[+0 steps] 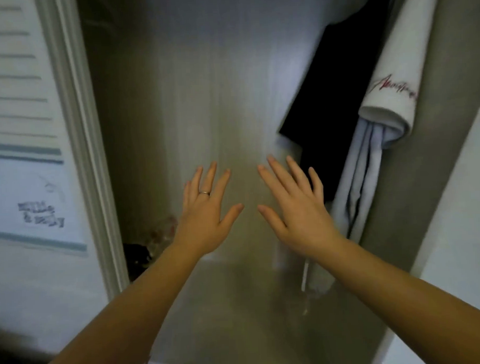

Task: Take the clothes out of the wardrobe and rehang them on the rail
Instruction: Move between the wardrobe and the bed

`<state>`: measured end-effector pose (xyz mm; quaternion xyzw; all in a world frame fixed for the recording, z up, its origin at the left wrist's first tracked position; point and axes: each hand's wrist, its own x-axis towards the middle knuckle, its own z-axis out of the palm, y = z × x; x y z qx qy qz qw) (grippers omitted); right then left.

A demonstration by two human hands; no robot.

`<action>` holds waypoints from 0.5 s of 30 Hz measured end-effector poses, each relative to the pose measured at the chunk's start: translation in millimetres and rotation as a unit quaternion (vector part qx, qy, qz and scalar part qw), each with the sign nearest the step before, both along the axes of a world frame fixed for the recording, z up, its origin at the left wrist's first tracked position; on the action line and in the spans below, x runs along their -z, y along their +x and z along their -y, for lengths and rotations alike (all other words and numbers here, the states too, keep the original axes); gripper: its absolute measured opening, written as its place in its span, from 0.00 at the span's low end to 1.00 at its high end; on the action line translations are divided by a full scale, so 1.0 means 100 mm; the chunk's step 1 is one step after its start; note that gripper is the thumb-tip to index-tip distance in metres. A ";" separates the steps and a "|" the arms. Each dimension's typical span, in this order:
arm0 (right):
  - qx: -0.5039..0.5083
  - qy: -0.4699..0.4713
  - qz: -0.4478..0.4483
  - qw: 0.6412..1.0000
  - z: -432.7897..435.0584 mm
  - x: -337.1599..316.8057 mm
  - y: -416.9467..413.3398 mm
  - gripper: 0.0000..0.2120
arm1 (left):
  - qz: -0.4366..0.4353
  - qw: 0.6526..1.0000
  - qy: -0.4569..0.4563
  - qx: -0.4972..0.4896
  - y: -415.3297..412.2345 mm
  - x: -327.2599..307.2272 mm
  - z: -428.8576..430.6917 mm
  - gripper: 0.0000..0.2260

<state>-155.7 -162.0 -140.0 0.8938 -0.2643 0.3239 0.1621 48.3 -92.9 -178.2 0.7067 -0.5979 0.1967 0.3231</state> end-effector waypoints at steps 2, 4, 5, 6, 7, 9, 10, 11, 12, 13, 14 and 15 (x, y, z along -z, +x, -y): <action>0.018 -0.035 0.022 0.999 0.14 -0.32 0.07 0.31 | 0.019 0.999 -0.023 0.028 0.14 -0.30 0.33 0.33; 0.038 -0.064 0.039 0.996 0.27 -0.63 0.13 0.31 | 0.043 0.996 -0.054 0.051 0.24 -0.62 0.65 0.33; 0.050 -0.077 0.049 0.995 0.32 -0.79 0.16 0.31 | 0.053 0.994 -0.067 0.062 0.28 -0.78 0.80 0.34; 0.064 -0.091 0.057 0.992 0.37 -0.95 0.19 0.31 | 0.058 0.993 -0.077 0.073 0.31 -0.94 0.95 0.34; 0.079 -0.107 0.062 0.989 0.42 -1.10 0.21 0.31 | 0.061 0.991 -0.085 0.085 0.34 -1.09 1.10 0.34; 0.104 -0.138 0.067 0.983 0.50 -1.39 0.27 0.30 | 0.067 0.986 -0.105 0.112 0.37 -1.37 1.37 0.33; 0.114 -0.152 0.068 0.979 0.53 -1.53 0.29 0.30 | 0.066 0.983 -0.115 0.126 0.38 -1.50 1.50 0.32; 0.125 -0.165 0.069 0.976 0.57 -1.67 0.31 0.30 | 0.062 0.981 -0.123 0.138 0.38 -1.63 1.62 0.32; 0.137 -0.177 0.070 0.972 0.60 -1.81 0.33 0.30 | 0.058 0.979 -0.128 0.150 0.38 -1.77 1.73 0.32; 0.150 -0.189 0.071 0.968 0.63 -1.95 0.34 0.30 | 0.054 0.977 -0.131 0.162 0.37 -1.90 1.84 0.32; 0.164 -0.200 0.073 0.963 0.67 -2.08 0.35 0.30 | 0.050 0.974 -0.132 0.174 0.35 -2.03 1.93 0.33; 0.177 -0.210 0.076 0.959 0.70 -2.22 0.36 0.30 | 0.045 0.973 -0.130 0.187 0.33 -2.15 2.03 0.33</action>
